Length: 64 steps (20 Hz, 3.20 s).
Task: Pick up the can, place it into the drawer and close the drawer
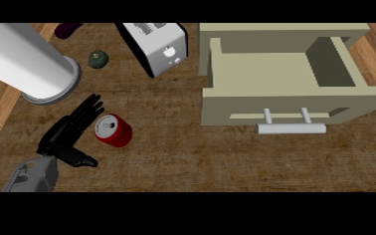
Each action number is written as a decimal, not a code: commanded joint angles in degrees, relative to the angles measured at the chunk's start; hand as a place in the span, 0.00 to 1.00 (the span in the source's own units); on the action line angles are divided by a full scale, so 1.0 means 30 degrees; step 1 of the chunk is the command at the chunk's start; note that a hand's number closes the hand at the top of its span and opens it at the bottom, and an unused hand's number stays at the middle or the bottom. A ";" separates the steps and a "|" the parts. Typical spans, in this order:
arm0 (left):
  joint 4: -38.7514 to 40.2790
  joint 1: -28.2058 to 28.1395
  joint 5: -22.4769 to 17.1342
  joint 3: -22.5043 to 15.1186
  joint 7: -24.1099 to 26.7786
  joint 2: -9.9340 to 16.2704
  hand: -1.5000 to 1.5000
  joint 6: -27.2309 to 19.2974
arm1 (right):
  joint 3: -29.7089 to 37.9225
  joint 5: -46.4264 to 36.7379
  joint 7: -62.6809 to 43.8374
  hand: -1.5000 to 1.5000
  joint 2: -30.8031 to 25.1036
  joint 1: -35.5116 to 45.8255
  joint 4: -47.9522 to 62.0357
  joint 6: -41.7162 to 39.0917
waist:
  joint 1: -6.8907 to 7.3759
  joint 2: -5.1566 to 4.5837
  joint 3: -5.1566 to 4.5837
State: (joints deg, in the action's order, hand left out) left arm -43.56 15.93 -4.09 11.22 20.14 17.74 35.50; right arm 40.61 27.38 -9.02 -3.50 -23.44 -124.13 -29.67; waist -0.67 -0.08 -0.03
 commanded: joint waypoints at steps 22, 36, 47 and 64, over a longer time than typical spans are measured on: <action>0.7574 0.4355 0.0262 0.0275 0.1349 -0.1672 1.00 0.1646 | 0.0873 0.1829 -0.1972 0.00 0.0882 -0.0503 -0.1833 -0.0637 | 0.0013 0.0034 0.0004; 0.3003 0.3910 -0.2244 0.1438 0.0414 -0.4368 1.00 -0.1787 | 0.1196 0.1501 -0.1642 0.00 0.0822 -0.0661 -0.1396 -0.0322 | 0.0492 0.0251 0.0053; -0.4945 0.3024 -0.3628 0.0817 -0.2352 -0.5885 1.00 -0.9571 | 0.0901 0.2304 -0.2927 0.00 0.0432 -0.0367 -0.2420 0.0965 | 0.0436 0.0188 0.0031; -1.0896 0.6111 -0.2857 -0.3819 -0.8298 -0.5907 1.00 -1.6678 | 0.1232 0.2726 -0.3226 0.00 0.0570 -0.0440 -0.2967 0.0544 | 0.0014 0.0035 0.0009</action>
State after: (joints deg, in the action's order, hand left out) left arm -78.63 31.23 -14.14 -0.16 -5.32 0.26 -13.66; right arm 43.24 33.79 -16.69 -1.15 -24.68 -131.19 -28.23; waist -0.31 0.16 0.03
